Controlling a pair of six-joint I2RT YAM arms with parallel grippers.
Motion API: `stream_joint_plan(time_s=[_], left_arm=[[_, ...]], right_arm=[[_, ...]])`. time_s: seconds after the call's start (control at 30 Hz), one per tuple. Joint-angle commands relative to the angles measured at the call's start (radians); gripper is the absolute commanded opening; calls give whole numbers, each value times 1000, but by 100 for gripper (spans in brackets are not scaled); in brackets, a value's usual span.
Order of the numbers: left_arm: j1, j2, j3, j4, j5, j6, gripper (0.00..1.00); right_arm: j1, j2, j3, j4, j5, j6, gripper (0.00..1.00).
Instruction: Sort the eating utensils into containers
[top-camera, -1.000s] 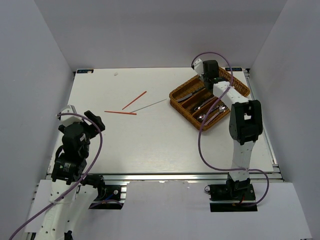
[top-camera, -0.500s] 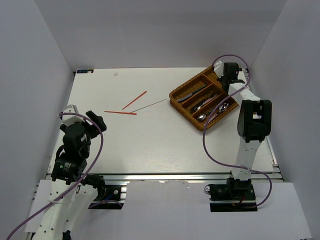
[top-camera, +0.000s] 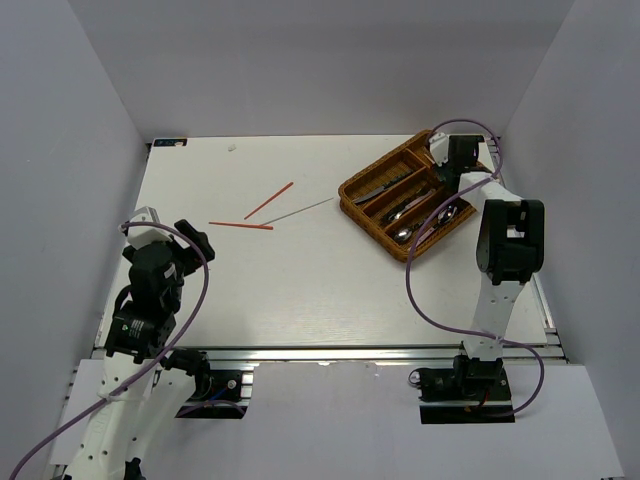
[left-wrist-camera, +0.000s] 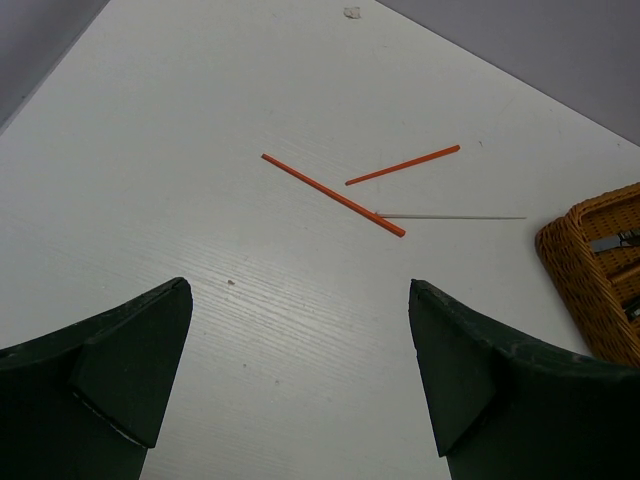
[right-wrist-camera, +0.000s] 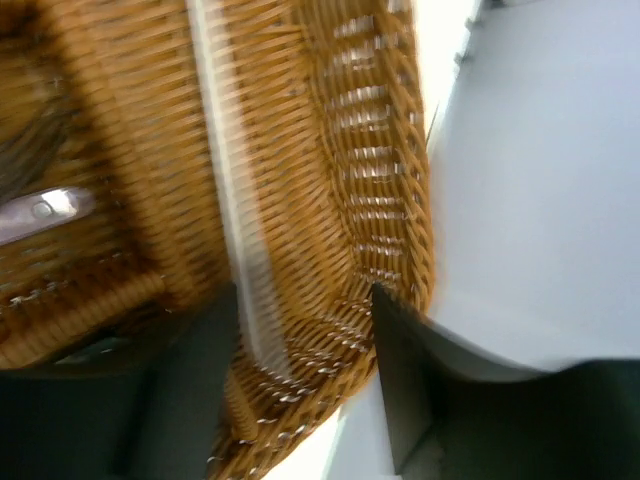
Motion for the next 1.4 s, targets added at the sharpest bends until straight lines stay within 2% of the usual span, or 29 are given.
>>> stream_joint_plan(time_s=[0.0, 0.07, 0.1, 0.13, 0.2, 0.33, 0.37, 0.4, 0.47, 0.5, 0.53, 0.57, 0.6, 0.63, 0.67, 0.73, 0.8, 0.9, 1.0, 1.13, 1.17, 1.2, 1.27, 1.33, 1.37], left_arm=[[-5, 5, -2, 12, 3, 0, 98], [-3, 10, -2, 12, 5, 0, 98], [-3, 10, -2, 12, 6, 2, 98], [-3, 13, -2, 13, 6, 2, 98], [-3, 18, -1, 12, 5, 2, 98], [-5, 22, 1, 5, -8, -3, 98], [-3, 24, 1, 4, -11, -3, 98], [-3, 24, 1, 4, -12, -3, 98], [-3, 27, 1, 4, -18, -4, 98], [-3, 33, 2, 1, -18, -4, 98], [-3, 37, 2, 1, -25, -6, 98], [-3, 39, 2, -1, -28, -6, 98], [-3, 44, 4, -4, -31, -9, 98], [-3, 45, 5, -7, -34, -9, 98], [-3, 45, 5, -7, -38, -9, 98], [-5, 41, 5, -7, -41, -12, 98], [-3, 36, 4, -7, -43, -13, 98], [-3, 33, 2, -5, -41, -12, 98], [-3, 44, 2, -4, -37, -10, 98], [-3, 61, 5, -5, -37, -10, 98], [-3, 62, 5, -5, -37, -10, 98], [-3, 67, 5, -4, -37, -10, 98], [-5, 73, 1, -1, -34, -9, 98], [-5, 116, 10, 1, -38, -15, 98], [-3, 148, 27, -14, -58, -80, 98]], right_arm=[[6, -77, 69, -2, -26, 51, 65], [36, -116, 131, -43, -43, 86, 76], [55, -129, 148, -51, -42, 98, 87], [78, -144, 167, -56, -34, 112, 89], [171, -181, 199, -58, 7, 118, 89], [413, -175, 257, -6, 246, 81, 89], [523, -157, 261, 23, 336, 92, 89], [571, -144, 268, 16, 357, 121, 89], [654, -92, 309, -63, 141, 112, 89], [670, -66, 345, -185, 29, 139, 89], [694, -4, 438, -235, -141, 146, 89], [702, 35, 495, -290, -223, 147, 89], [705, 75, 562, -429, -298, 119, 89], [707, 121, 699, -485, -427, 105, 89], [708, 206, 766, -542, -468, 85, 87], [708, 268, 852, -617, -488, 34, 86], [704, 292, 827, -614, -528, -3, 83], [670, 276, 709, -494, -627, 11, 82], [650, 298, 663, -348, -588, 115, 80], [648, 279, 583, -107, -315, 372, 81], [648, 259, 560, -67, -263, 431, 86], [648, 238, 493, 5, -226, 536, 86], [655, 180, 454, 36, -166, 610, 89], [658, 151, 464, -20, -166, 675, 89], [658, 135, 466, -53, -154, 704, 89]])
